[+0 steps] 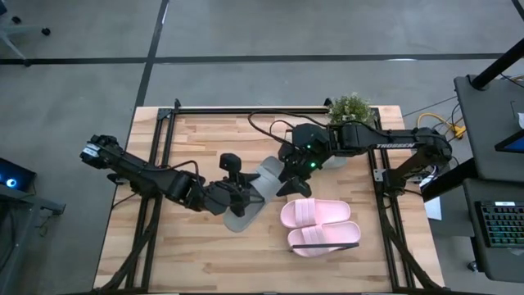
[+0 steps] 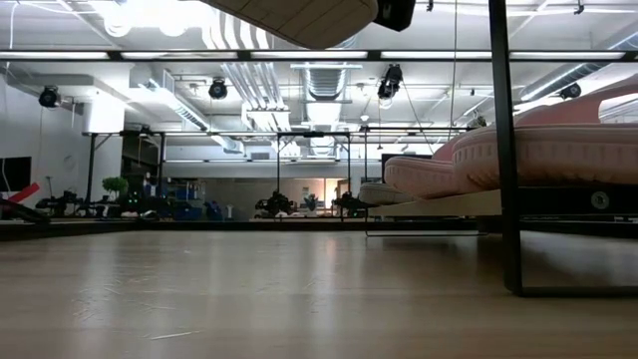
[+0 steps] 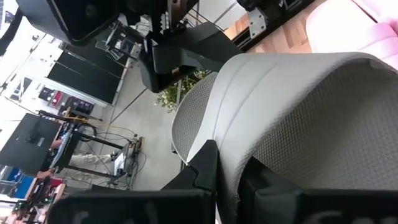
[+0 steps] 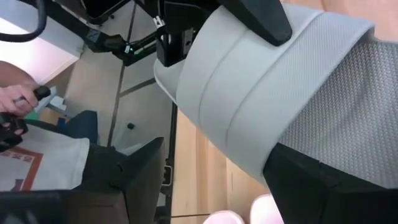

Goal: Pick and place slides into the shelf
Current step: Put the gray slide on the shelf

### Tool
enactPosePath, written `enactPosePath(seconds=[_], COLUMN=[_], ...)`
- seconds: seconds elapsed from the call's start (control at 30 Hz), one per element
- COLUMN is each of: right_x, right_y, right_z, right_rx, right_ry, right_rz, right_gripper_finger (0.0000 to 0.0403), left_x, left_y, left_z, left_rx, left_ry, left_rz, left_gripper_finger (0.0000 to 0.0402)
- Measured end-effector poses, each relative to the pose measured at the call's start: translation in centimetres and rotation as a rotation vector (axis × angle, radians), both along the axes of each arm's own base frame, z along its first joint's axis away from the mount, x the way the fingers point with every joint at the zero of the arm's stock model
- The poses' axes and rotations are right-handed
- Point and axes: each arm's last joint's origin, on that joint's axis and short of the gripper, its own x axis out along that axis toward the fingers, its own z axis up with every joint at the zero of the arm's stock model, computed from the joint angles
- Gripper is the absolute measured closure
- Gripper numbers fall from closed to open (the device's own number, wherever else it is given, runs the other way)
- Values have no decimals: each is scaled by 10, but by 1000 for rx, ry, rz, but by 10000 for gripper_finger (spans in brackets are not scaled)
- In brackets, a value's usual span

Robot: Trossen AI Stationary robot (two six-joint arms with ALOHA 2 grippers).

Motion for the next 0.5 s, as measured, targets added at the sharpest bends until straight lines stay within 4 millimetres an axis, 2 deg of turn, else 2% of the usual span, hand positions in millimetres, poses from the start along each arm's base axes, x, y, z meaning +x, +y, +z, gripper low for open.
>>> enactPosePath(seconds=[0.33,0.5], right_x=[3,4], right_y=[0,0], right_z=[1,1], right_rx=[23,33], right_ry=[-12,-8], right_rz=[-21,-31], right_gripper_finger=[160,187], left_x=[4,4], left_y=[3,5], left_z=[0,1], left_rx=[-8,-5], left_ry=[-28,-35], left_rz=[21,33], left_gripper_finger=[401,401])
